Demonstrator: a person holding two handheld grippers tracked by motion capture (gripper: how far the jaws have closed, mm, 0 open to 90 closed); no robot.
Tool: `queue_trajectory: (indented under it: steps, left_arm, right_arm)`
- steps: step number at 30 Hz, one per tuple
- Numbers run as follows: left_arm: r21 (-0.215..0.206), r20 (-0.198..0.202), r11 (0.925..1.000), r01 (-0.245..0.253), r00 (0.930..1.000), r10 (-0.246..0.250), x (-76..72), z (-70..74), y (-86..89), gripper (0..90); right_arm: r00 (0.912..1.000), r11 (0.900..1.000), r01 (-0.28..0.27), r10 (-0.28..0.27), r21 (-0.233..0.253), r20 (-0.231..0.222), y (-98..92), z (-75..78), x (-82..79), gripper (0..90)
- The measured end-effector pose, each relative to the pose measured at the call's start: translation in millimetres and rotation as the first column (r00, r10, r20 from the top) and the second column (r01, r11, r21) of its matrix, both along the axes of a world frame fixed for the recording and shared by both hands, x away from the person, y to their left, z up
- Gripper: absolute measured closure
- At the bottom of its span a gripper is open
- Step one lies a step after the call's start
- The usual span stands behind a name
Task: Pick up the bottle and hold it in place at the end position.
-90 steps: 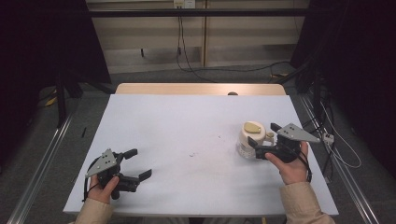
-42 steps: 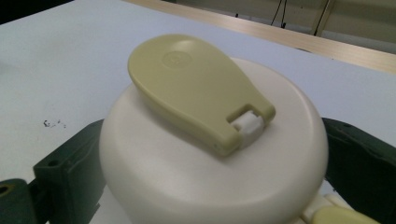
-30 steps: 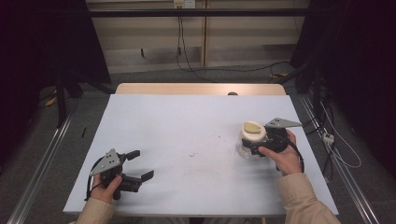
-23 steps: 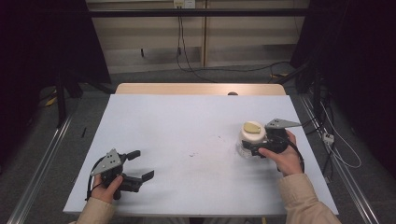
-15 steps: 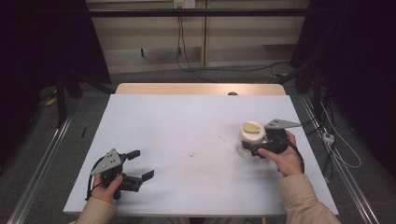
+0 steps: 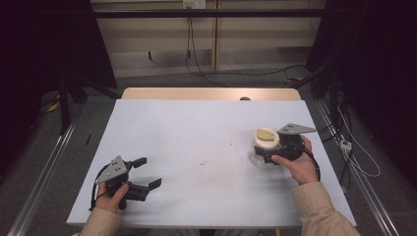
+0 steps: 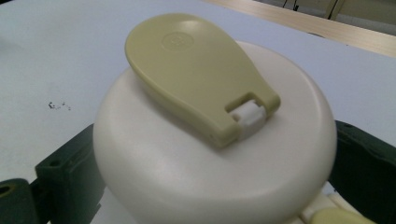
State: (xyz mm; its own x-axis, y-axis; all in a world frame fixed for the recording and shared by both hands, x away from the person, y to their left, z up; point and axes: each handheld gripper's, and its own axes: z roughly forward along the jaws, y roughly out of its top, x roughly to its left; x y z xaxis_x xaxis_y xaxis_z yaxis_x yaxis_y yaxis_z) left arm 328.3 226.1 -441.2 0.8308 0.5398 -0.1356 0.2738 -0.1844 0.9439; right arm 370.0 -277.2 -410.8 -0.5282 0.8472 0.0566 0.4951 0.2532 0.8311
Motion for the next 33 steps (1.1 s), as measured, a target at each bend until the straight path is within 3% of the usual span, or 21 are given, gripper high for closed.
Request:
queue_trajectory:
  steps: [5, 14, 20, 25, 28, 33]
  left_arm:
    - [0.006, -0.003, 1.0000, 0.000, 1.0000, 0.000, 0.1, -1.0, -1.9, 3.8]
    - [0.002, -0.004, 1.0000, 0.004, 1.0000, -0.004, 0.8, -0.9, -2.1, 3.8]
    - [0.001, -0.006, 1.0000, 0.002, 1.0000, -0.002, 0.4, -1.2, -1.4, 3.8]
    - [0.000, -0.006, 1.0000, 0.002, 1.0000, -0.002, 0.5, -1.4, -1.1, 3.8]
    - [-0.001, -0.009, 1.0000, 0.002, 1.0000, -0.002, 0.6, -1.7, -1.2, 3.8]
    - [-0.006, -0.010, 1.0000, 0.002, 0.9999, -0.002, 0.6, -1.6, -1.6, 3.8]
  right_arm:
    - [0.9999, 1.000, -0.008, 0.008, -0.007, -0.006, 0.5, 1.5, 1.5, 1.1]
    - [0.9962, 0.994, -0.087, 0.087, -0.070, -0.008, 9.8, 10.0, 4.7, 7.4]
    - [0.9984, 0.995, -0.055, 0.056, -0.079, 0.007, 13.4, 12.2, 0.6, 10.5]
    - [0.9993, 0.998, -0.037, 0.037, -0.052, -0.001, 8.3, 10.1, -2.5, 10.6]
    - [0.9996, 0.997, -0.021, 0.023, -0.069, 0.017, 9.6, 10.8, -4.3, 10.6]
    - [0.9997, 0.999, -0.007, 0.008, -0.040, 0.021, 10.2, 13.1, -3.1, 10.6]
